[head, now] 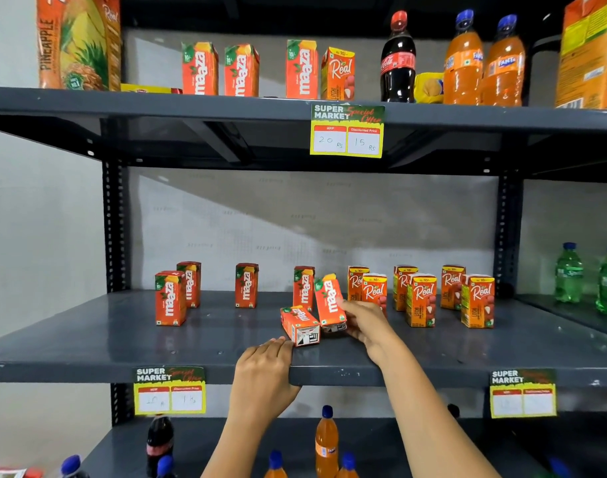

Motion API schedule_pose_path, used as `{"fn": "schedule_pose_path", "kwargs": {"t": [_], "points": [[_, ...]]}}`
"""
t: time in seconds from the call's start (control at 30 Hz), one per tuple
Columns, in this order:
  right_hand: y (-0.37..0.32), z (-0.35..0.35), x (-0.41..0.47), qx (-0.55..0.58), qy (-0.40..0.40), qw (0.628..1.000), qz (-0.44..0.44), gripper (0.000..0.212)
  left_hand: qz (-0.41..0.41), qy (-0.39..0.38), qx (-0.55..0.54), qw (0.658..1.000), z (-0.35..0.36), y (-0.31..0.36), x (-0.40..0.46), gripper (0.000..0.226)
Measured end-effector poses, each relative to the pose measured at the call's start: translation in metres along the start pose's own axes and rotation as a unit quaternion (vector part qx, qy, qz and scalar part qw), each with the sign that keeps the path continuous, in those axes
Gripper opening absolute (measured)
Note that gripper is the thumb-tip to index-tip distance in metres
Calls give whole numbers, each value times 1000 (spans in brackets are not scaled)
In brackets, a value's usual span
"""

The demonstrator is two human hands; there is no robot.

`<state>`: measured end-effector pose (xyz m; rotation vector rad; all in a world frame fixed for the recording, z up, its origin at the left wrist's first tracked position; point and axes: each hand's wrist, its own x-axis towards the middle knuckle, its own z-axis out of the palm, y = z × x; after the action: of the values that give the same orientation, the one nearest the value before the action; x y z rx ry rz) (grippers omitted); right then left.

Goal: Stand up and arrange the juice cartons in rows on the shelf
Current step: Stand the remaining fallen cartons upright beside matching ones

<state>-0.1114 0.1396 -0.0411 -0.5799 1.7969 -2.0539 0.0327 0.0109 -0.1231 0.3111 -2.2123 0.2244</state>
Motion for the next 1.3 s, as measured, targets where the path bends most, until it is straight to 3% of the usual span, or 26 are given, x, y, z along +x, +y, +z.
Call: {"fn": "schedule_pose_path", "kwargs": {"t": [0.13, 0.5, 0.7, 0.8, 0.9, 1.13, 1.3], "points": [[3, -12, -6, 103, -24, 994, -28, 10, -4, -5, 3, 1000, -1, 0, 0, 49], [1, -15, -20, 157, -81, 983, -43, 13, -2, 0, 4, 1000, -1, 1, 0, 48], [-1, -15, -21, 177, -86, 980, -42, 14, 73, -34, 25, 996, -17, -20, 1, 66], [0, -14, -20, 171, -84, 980, -49, 14, 32, -57, 75, 995, -24, -55, -6, 71], [1, -13, -18, 161, -79, 982, -55, 14, -36, -41, 88, 995, -25, -69, -17, 59], [1, -6, -18, 133, -69, 985, -81, 16, -60, -20, 55, 996, -24, -62, -18, 50], [-11, 43, -16, 127, -115, 978, -118, 28, -61, -33, 47, 996, -25, -61, -18, 48]]}}
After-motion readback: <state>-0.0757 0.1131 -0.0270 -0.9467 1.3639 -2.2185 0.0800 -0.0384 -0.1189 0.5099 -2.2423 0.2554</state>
